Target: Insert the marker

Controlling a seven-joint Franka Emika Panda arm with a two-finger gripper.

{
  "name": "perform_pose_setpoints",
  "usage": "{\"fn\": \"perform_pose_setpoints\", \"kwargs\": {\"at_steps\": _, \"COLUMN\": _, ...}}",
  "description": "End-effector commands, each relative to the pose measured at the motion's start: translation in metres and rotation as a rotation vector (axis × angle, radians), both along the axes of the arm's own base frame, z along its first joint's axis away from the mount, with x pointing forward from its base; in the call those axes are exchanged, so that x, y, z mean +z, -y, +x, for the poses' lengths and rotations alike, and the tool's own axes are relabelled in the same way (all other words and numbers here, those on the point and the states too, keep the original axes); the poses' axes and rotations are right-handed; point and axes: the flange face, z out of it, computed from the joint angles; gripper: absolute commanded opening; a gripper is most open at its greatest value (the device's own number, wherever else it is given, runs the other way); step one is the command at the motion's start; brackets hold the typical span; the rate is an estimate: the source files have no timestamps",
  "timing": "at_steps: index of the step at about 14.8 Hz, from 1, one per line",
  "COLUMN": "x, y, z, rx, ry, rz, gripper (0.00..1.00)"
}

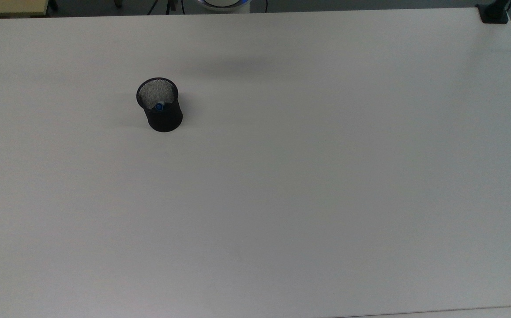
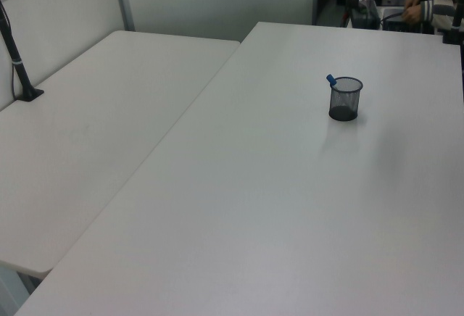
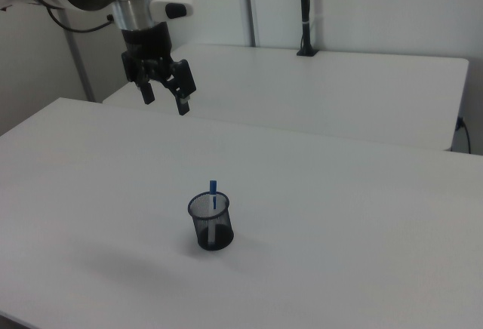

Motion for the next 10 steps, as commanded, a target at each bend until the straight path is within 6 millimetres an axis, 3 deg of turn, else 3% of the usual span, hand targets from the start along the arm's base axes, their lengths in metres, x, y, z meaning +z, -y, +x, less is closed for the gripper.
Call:
{"fn": "perform_pose_setpoints", "kwargs": {"at_steps": 1, "x": 0.001, "y": -0.006, "z": 0.004, "rx": 0.002, "ry": -0.015, "rz": 0.014, "gripper": 1.00}}
{"fn": "perform_pose_setpoints", "kwargs": {"at_steps": 10, "x": -0.007, "y": -0.008, "z": 0.023, "rx": 0.114, "ry": 0.042, "rz": -0.021, "gripper": 1.00}}
